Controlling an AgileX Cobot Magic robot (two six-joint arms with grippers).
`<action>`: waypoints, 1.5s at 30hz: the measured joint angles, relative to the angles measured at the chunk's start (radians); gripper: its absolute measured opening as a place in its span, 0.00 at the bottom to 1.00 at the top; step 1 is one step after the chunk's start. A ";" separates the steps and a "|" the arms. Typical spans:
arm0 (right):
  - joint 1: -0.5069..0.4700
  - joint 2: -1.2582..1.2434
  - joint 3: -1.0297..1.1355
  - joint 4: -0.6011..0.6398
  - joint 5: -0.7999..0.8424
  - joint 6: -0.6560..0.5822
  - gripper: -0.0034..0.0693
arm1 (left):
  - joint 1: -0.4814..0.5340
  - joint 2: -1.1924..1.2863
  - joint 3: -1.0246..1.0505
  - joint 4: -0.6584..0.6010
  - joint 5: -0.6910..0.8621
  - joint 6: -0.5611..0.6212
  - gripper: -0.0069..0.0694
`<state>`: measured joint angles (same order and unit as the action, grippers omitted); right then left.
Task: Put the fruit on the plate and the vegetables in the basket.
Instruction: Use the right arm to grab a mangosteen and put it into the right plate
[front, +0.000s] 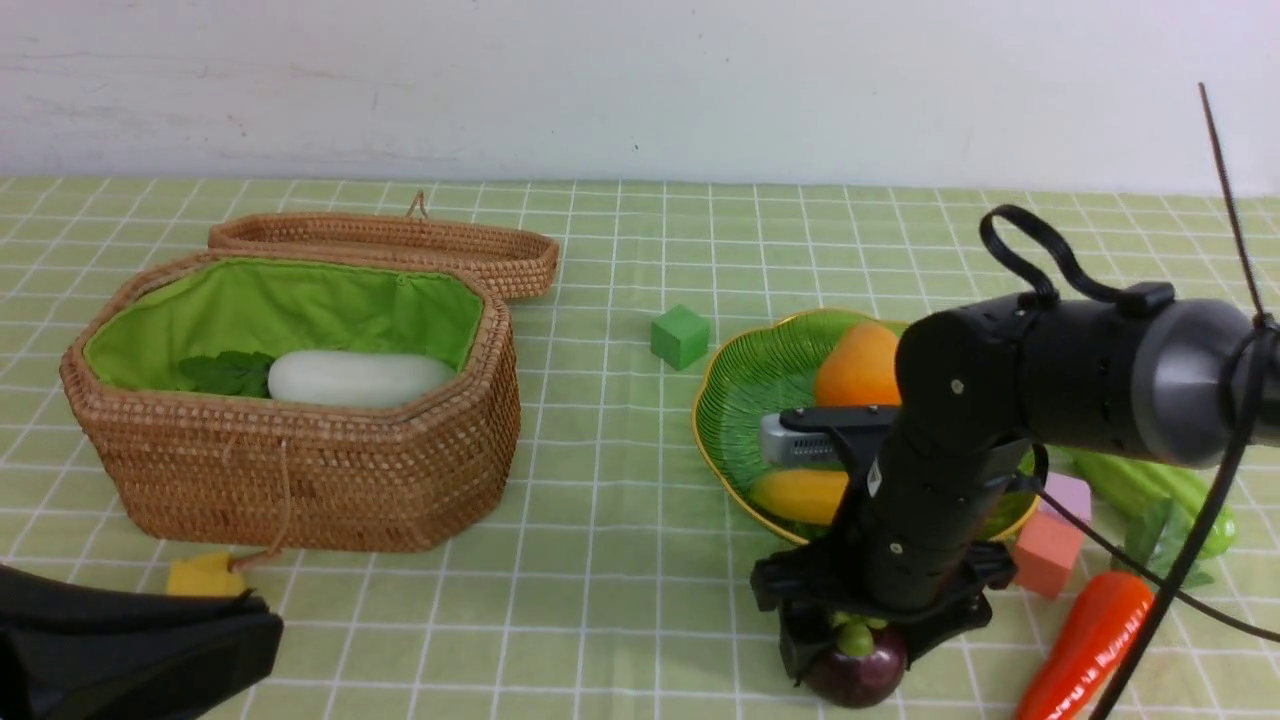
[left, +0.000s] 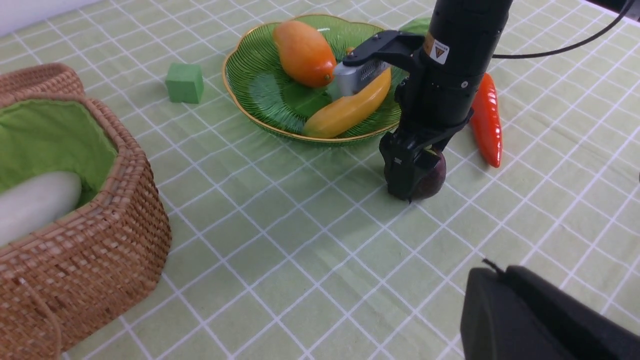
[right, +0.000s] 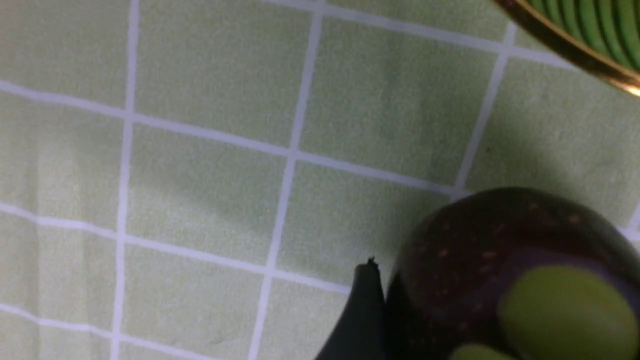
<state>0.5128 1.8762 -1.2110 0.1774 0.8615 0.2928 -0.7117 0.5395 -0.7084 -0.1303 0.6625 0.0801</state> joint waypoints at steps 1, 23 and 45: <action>0.000 0.012 0.000 -0.009 -0.004 0.001 0.90 | 0.000 0.000 0.000 0.000 0.000 0.000 0.09; 0.003 -0.071 -0.234 -0.091 0.038 -0.103 0.83 | 0.000 0.000 0.000 0.004 -0.042 0.000 0.10; -0.030 0.101 -0.367 -0.338 -0.123 0.054 0.93 | 0.000 0.000 0.000 0.004 -0.042 0.001 0.11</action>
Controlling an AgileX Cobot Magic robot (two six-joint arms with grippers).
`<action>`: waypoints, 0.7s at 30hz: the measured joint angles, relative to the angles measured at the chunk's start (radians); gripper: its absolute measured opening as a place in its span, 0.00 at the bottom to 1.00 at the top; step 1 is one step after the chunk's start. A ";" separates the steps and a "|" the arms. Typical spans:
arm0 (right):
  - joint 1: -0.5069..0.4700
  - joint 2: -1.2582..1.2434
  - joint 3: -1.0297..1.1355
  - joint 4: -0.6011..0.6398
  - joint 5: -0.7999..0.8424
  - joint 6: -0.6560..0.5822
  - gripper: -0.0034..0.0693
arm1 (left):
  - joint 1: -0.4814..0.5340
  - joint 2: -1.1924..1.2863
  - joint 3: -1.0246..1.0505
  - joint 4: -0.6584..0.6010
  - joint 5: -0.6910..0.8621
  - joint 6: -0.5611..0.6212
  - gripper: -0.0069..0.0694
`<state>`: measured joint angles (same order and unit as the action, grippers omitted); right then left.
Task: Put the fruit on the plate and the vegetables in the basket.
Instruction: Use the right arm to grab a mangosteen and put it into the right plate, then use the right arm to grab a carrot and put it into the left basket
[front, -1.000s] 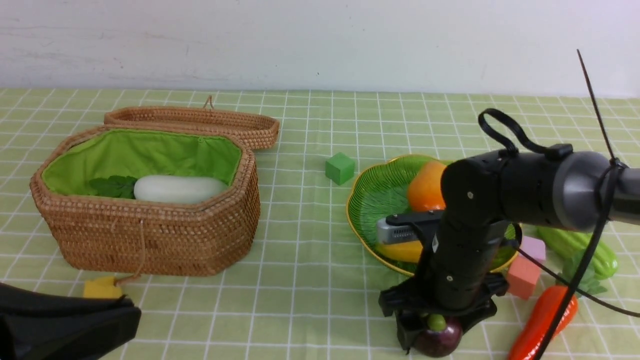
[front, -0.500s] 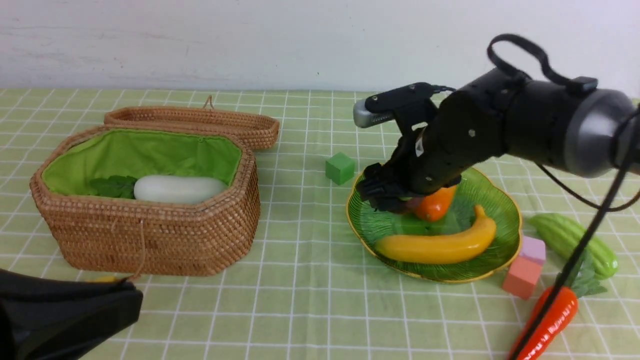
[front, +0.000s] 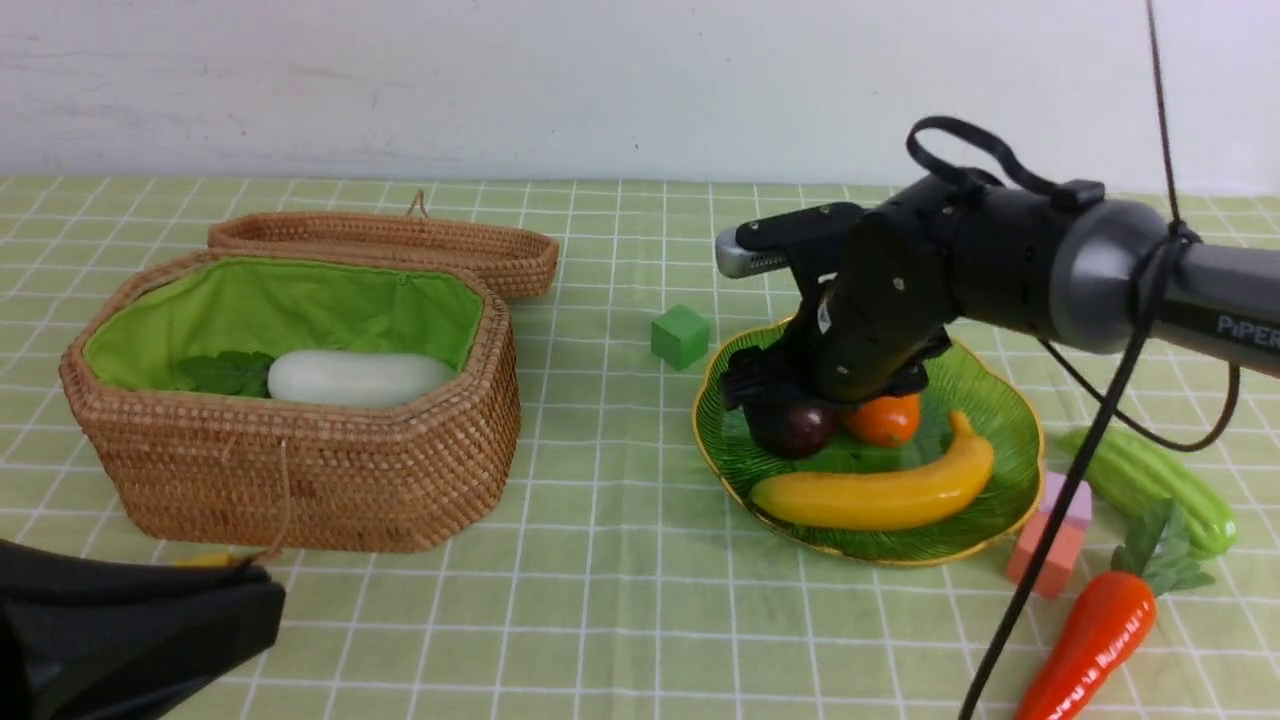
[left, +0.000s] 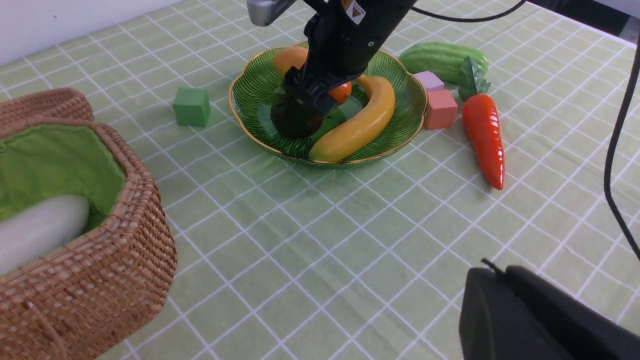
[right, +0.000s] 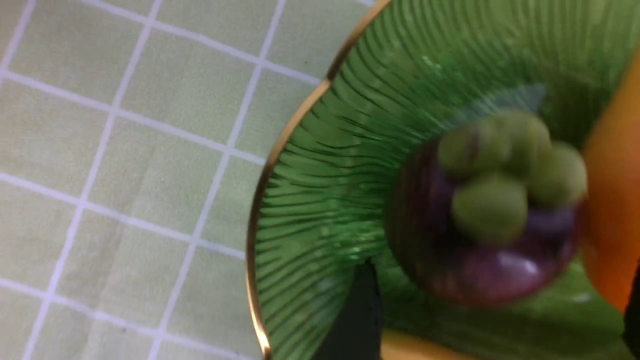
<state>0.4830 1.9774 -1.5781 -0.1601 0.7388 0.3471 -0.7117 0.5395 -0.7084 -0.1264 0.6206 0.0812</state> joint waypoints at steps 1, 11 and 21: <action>0.000 -0.017 -0.010 0.000 0.029 0.000 0.91 | 0.000 0.000 0.000 0.000 -0.001 0.000 0.12; -0.017 -0.237 -0.072 -0.009 0.477 -0.100 0.49 | 0.000 0.000 0.000 -0.001 -0.001 0.001 0.12; -0.160 -0.529 0.411 0.019 0.461 0.163 0.21 | 0.000 0.000 0.000 -0.001 0.036 0.091 0.12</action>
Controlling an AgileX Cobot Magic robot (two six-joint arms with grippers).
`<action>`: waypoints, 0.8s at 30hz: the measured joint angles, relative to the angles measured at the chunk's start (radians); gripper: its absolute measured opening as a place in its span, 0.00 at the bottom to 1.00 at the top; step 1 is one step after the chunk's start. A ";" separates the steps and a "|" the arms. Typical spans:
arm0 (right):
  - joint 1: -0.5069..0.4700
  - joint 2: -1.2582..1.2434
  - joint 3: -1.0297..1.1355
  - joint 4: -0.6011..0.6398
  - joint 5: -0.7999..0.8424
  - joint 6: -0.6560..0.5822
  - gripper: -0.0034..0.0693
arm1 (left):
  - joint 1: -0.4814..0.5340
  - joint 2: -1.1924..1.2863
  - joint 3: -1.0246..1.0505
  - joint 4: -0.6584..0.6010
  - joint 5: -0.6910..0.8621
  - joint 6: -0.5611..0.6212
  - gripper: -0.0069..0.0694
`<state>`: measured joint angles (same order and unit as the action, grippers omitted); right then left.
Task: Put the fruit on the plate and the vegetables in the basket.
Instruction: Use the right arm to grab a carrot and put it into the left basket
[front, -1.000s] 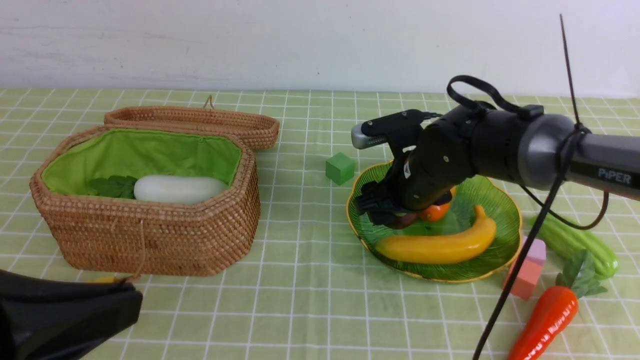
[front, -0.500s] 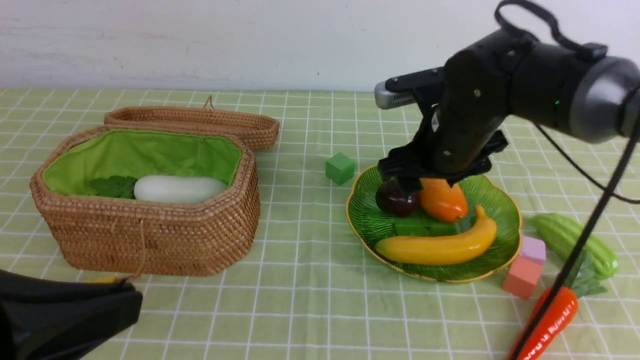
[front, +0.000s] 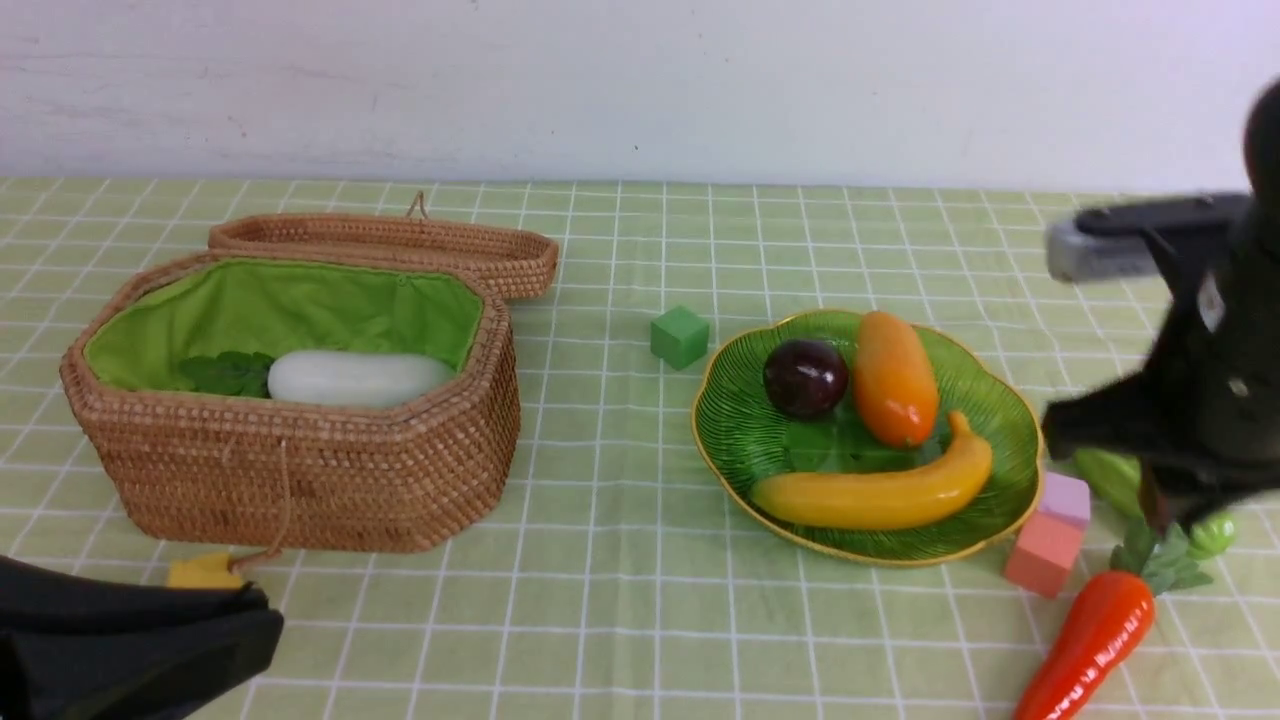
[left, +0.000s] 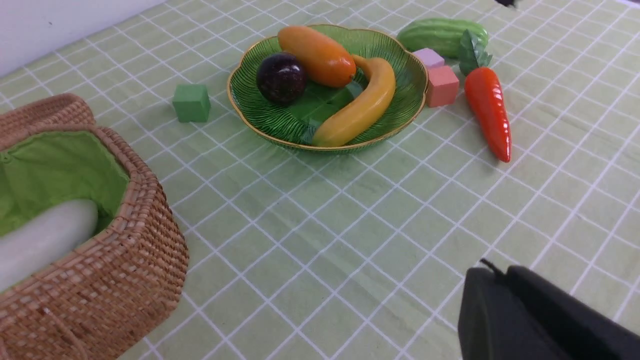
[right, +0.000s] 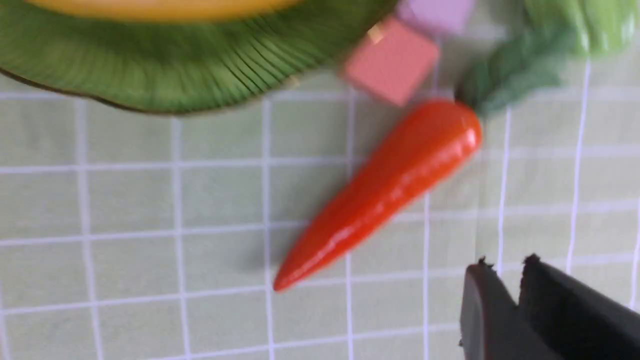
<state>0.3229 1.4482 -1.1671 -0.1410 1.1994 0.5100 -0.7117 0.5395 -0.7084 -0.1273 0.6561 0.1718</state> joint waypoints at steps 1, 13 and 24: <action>-0.019 -0.019 0.065 0.005 -0.031 0.056 0.23 | 0.000 0.000 0.000 0.000 0.002 0.006 0.12; -0.062 0.138 0.301 0.050 -0.513 0.253 0.93 | 0.000 0.000 0.000 0.000 0.006 0.012 0.13; -0.062 0.282 0.279 0.041 -0.576 0.274 0.83 | 0.000 0.000 0.000 0.000 0.009 0.013 0.14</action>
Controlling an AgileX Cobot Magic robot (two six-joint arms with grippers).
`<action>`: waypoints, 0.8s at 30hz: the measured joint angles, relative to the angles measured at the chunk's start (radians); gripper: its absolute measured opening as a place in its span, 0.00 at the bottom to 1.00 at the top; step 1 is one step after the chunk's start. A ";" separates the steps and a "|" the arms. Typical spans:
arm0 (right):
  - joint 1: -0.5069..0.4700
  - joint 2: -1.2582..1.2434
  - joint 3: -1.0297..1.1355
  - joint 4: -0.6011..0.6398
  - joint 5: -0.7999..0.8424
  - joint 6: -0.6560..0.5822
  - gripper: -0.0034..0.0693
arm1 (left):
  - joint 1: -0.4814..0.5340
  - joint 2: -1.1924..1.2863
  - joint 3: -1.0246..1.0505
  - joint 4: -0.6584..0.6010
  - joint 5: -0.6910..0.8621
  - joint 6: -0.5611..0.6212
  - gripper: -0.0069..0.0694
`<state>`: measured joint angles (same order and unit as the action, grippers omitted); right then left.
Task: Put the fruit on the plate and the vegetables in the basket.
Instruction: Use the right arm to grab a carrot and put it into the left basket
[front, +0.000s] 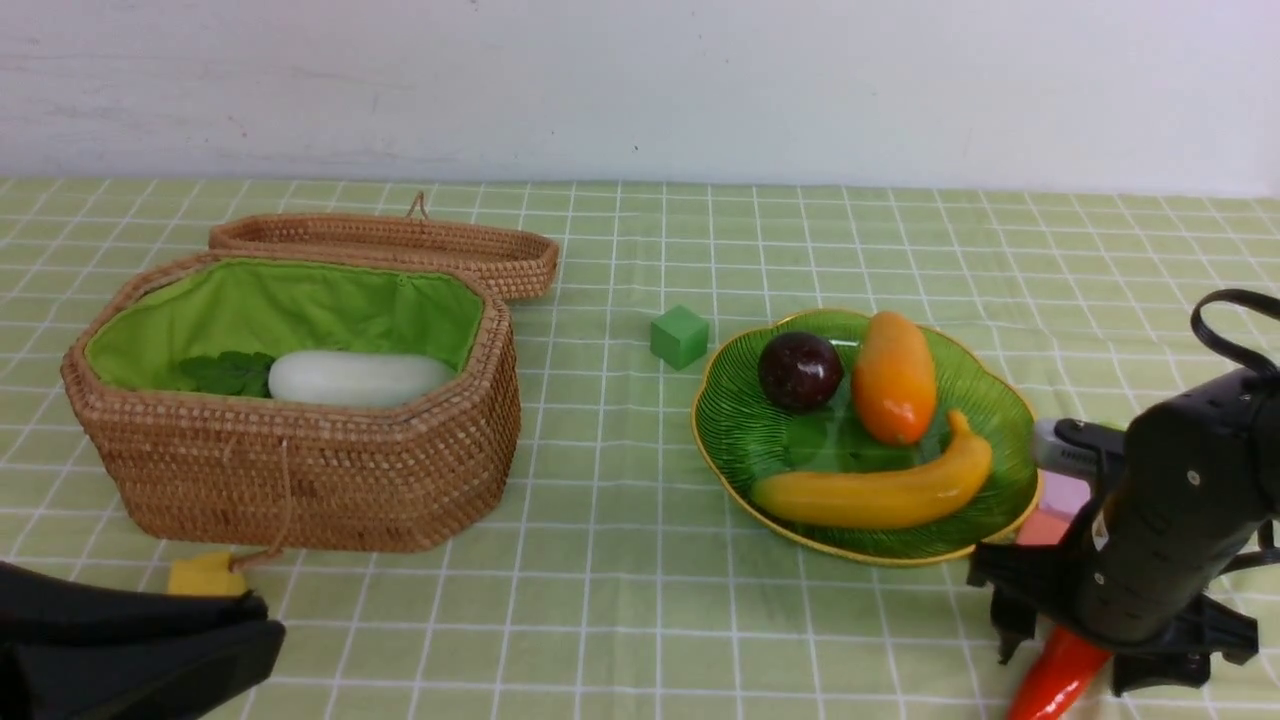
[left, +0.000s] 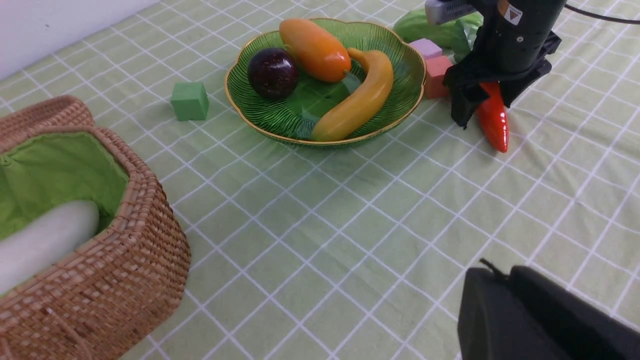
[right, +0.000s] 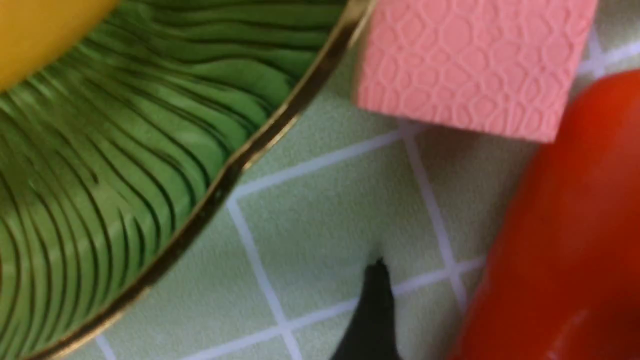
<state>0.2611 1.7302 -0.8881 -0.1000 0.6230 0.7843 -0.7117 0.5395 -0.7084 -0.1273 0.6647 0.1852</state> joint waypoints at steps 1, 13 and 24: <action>0.000 0.001 -0.002 0.003 0.002 0.000 0.78 | 0.000 0.000 0.000 -0.004 0.000 0.000 0.14; -0.002 0.004 -0.006 0.015 0.010 -0.020 0.47 | 0.000 0.000 0.000 -0.105 0.008 0.083 0.14; -0.006 -0.065 0.013 0.066 0.143 -0.156 0.45 | 0.000 0.000 0.000 -0.130 0.020 0.129 0.14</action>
<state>0.2550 1.6656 -0.8751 -0.0344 0.7658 0.6280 -0.7117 0.5395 -0.7084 -0.2576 0.6844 0.3141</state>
